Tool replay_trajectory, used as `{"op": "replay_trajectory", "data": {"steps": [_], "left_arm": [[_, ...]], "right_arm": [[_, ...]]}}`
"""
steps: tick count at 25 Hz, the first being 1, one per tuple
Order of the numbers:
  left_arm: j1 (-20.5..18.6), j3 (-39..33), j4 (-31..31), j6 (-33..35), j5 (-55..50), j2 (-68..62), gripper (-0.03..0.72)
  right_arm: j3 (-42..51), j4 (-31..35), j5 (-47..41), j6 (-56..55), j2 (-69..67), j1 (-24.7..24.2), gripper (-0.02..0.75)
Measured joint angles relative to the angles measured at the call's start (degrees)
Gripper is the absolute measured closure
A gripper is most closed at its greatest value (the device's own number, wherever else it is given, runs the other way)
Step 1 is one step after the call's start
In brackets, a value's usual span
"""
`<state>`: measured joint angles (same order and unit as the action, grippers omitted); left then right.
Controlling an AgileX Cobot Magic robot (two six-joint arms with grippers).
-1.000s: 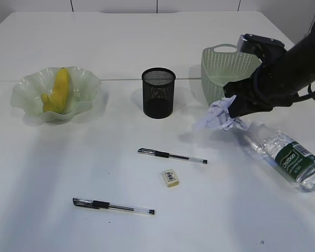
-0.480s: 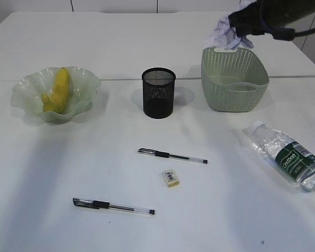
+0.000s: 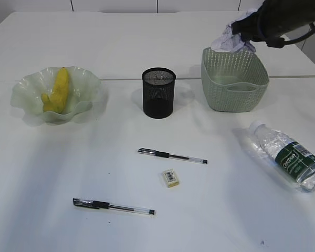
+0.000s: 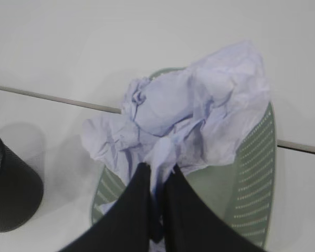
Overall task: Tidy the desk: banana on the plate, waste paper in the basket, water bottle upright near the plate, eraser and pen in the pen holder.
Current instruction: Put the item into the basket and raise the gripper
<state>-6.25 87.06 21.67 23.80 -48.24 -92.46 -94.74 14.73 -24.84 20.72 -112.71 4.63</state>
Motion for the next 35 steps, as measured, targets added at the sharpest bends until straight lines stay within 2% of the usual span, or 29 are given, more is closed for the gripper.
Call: {"op": "replay_trajectory", "data": {"steps": [11,20,22,25,27,29,32,35], "left_arm": [[0.00,0.00,1.54,0.00,-0.64,0.00,0.429],[0.00,0.00,4.45,-0.02,0.41,0.00,0.434],[0.00,0.00,4.57,-0.02,0.51,0.00,0.434],[0.00,0.00,4.65,-0.02,0.55,0.00,0.434],[0.00,0.00,4.78,-0.02,0.55,0.00,0.434],[0.00,0.00,5.13,-0.02,0.55,0.00,0.434],[0.00,0.00,5.37,-0.02,0.55,0.00,0.434],[0.00,0.00,5.37,-0.02,0.14,0.00,0.434]], "right_arm": [[0.00,-0.16,2.75,-0.32,-9.44,-1.60,0.725],[-0.12,-0.16,5.05,-0.32,-10.15,-1.60,0.715],[-0.12,-0.16,5.04,-0.32,-10.15,-1.60,0.685],[-0.12,0.06,5.04,-0.32,-10.15,-1.60,0.570],[-0.12,0.29,5.15,-0.32,-10.15,-1.60,0.463],[-0.12,0.69,5.15,-0.32,-10.15,-1.60,0.395],[-0.23,1.55,4.86,-0.93,-10.15,-1.60,0.366],[-1.09,1.69,0.07,-1.18,-10.15,-1.60,0.360]]}}
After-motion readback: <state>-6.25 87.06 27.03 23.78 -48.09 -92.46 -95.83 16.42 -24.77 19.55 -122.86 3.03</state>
